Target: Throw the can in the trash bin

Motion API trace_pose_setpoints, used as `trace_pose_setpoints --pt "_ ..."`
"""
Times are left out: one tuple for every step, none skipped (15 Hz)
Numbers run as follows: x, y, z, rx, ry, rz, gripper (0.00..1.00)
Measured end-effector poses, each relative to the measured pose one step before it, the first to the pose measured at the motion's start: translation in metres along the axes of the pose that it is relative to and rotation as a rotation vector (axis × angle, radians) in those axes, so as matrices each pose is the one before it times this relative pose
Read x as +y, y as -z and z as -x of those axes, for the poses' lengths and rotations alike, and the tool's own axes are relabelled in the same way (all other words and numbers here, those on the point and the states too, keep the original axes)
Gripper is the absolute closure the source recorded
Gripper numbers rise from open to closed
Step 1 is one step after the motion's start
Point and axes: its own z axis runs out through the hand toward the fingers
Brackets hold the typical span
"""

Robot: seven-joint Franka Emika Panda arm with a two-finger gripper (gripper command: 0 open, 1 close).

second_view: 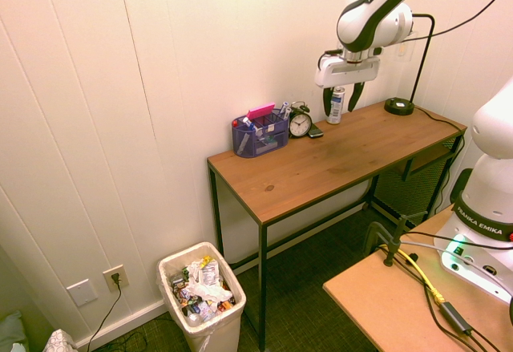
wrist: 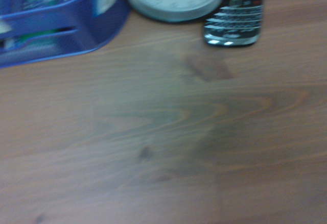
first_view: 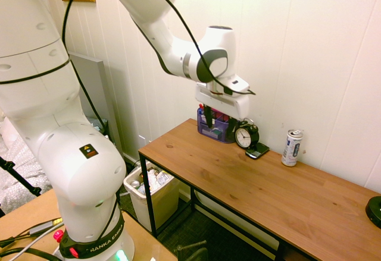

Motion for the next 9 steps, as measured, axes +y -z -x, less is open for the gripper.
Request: trace_pose_setpoints --pt "0.00767 -0.01421 -0.02011 0.03376 -0.04732 -0.00485 0.00" --pt "0.00415 -0.01261 -0.02137 0.02714 -0.04378 -0.00828 0.00" --pt "-0.00087 -0.00961 -0.02029 0.02154 -0.03452 -0.01251 0.00" --pt "-0.00505 -0.00896 -0.01852 0.02055 -0.02854 -0.01888 0.00" --pt "-0.00672 -0.00883 -0.01654 0.01855 -0.02774 -0.01871 0.00" --pt "-0.00836 -0.00838 -0.01574 0.01673 -0.02888 -0.02290 0.00" --pt "-0.00871 -0.00635 -0.01446 0.01824 -0.02015 -0.02687 0.00" --pt "-0.00801 -0.00492 -0.01394 0.02346 -0.01675 -0.02323 0.00" --pt "-0.00659 -0.00427 -0.01200 0.01861 -0.01581 -0.01670 0.00"
